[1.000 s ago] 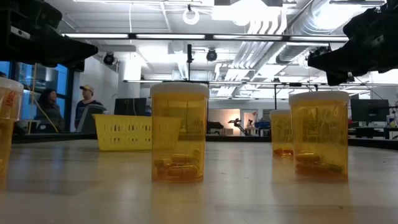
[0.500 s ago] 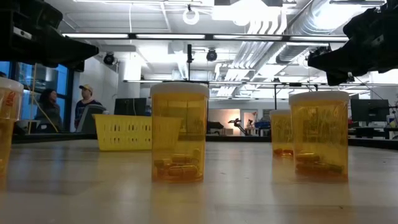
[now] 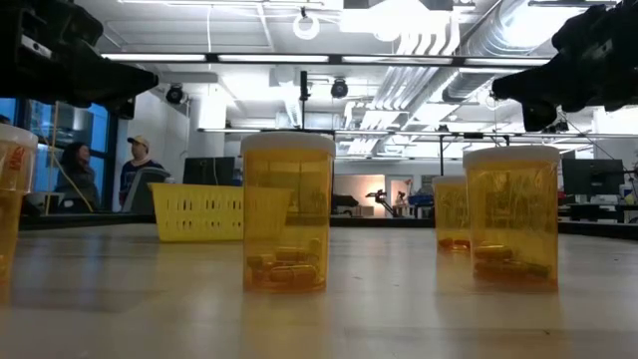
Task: Pick and place pill bottles into a basket
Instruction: Put the orange pill bottle into the yellow basket
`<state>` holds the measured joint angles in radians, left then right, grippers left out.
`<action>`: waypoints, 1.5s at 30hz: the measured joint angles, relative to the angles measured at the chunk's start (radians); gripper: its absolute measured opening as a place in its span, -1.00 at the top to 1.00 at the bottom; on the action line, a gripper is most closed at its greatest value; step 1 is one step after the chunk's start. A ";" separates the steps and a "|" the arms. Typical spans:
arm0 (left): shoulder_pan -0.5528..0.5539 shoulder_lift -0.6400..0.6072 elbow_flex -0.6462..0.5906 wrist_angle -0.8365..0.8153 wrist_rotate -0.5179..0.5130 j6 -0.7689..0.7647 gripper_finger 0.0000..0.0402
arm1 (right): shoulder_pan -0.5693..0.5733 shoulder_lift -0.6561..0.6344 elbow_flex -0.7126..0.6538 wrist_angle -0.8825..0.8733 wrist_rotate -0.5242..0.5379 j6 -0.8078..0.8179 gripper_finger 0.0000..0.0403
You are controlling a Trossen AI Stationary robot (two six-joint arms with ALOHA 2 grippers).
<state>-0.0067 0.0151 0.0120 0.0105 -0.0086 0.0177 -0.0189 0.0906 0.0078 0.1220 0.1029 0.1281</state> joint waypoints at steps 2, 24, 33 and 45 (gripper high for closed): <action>0.000 0.000 0.000 0.000 -0.006 0.000 0.67 | 0.000 0.000 0.000 0.013 0.022 -0.038 1.00; 0.000 0.000 0.000 0.364 0.021 -0.259 -0.23 | 0.006 0.038 0.034 0.373 -0.163 0.029 -0.09; 0.000 0.026 0.043 0.352 0.025 -0.266 -0.28 | 0.068 0.221 0.034 0.533 -0.093 0.045 -0.09; 0.000 0.231 0.212 0.241 0.020 -0.151 -0.16 | 0.251 0.392 0.296 0.175 0.131 -0.129 -0.04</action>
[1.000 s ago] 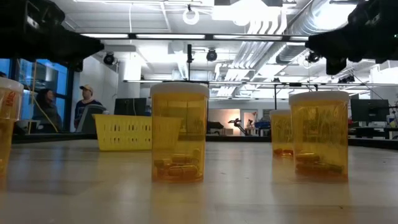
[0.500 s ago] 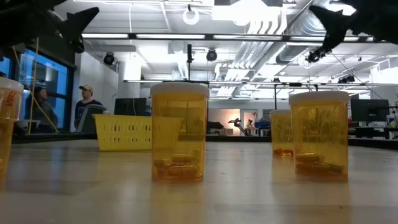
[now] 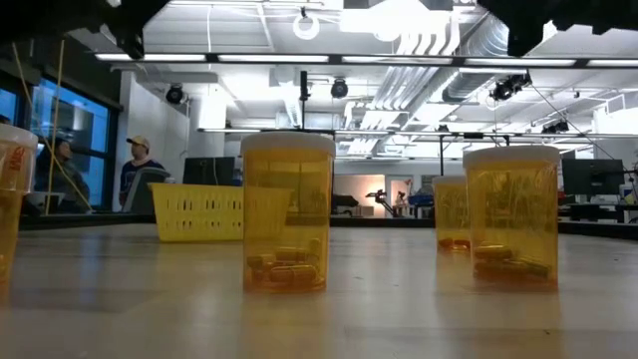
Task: Pick and place pill bottles into a basket
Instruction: Put the orange pill bottle into the yellow basket
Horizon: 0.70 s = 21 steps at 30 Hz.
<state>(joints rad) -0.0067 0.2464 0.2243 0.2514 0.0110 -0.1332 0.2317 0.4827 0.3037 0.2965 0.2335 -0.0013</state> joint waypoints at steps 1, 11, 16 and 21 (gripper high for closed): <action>0.000 0.009 0.000 -0.005 -0.004 -0.006 -0.16 | 0.007 0.011 0.027 -0.054 0.006 0.014 -0.04; 0.000 0.054 0.000 -0.031 -0.018 -0.091 -0.13 | 0.111 0.121 0.184 -0.252 0.085 0.131 -0.04; 0.000 0.059 0.000 -0.038 -0.018 -0.108 -0.13 | 0.200 0.185 0.200 -0.282 0.180 0.111 -0.03; 0.000 0.059 -0.001 -0.053 -0.018 -0.137 -0.13 | 0.228 0.268 0.201 -0.352 0.093 0.118 -0.02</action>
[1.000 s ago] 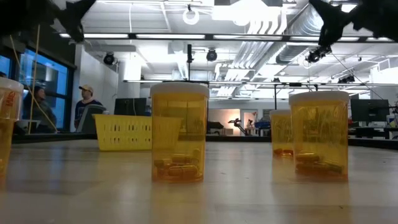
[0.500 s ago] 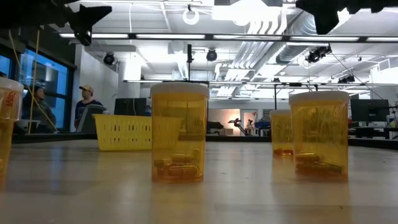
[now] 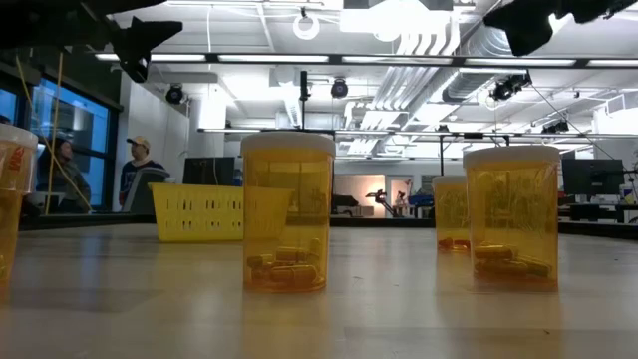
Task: Pick and place pill bottles into a basket
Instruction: Put the orange pill bottle into the yellow basket
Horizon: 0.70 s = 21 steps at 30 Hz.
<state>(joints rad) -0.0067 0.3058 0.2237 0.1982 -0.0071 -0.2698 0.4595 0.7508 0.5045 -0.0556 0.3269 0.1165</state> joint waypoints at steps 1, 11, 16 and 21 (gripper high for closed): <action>0.000 0.000 0.000 0.000 0.000 0.001 -0.13 | 0.001 0.019 0.000 0.001 -0.019 0.006 -0.03; 0.000 0.000 0.000 0.000 0.000 0.002 -0.13 | -0.010 0.096 0.000 0.008 0.191 0.181 -0.03; 0.000 0.000 0.000 -0.001 -0.004 0.002 -0.13 | -0.010 0.160 0.000 -0.008 0.155 0.289 -0.03; 0.000 0.000 0.000 -0.011 -0.011 0.003 -0.13 | -0.009 0.248 0.000 -0.009 0.102 0.305 -0.02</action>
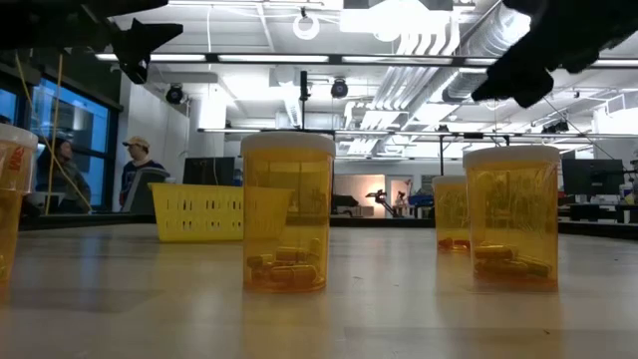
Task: Pick and place pill bottles into a basket
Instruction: Put the orange pill bottle into the yellow basket
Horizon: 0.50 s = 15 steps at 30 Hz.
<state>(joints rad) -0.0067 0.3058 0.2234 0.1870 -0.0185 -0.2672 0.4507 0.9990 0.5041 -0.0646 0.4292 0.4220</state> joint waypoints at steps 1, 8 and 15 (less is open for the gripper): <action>0.000 0.000 0.000 -0.004 0.000 0.000 -0.13 | 0.000 0.016 0.000 0.001 -0.002 0.003 -0.03; 0.000 0.000 0.000 -0.015 0.000 0.000 -0.13 | -0.001 0.114 0.000 -0.045 -0.021 0.156 -0.02; 0.000 0.000 0.000 -0.033 -0.003 0.000 -0.13 | 0.000 0.199 0.000 -0.055 -0.067 0.206 -0.02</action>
<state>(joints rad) -0.0067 0.3054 0.2230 0.1543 -0.0219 -0.2672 0.4506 1.1975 0.5041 -0.1195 0.3626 0.6282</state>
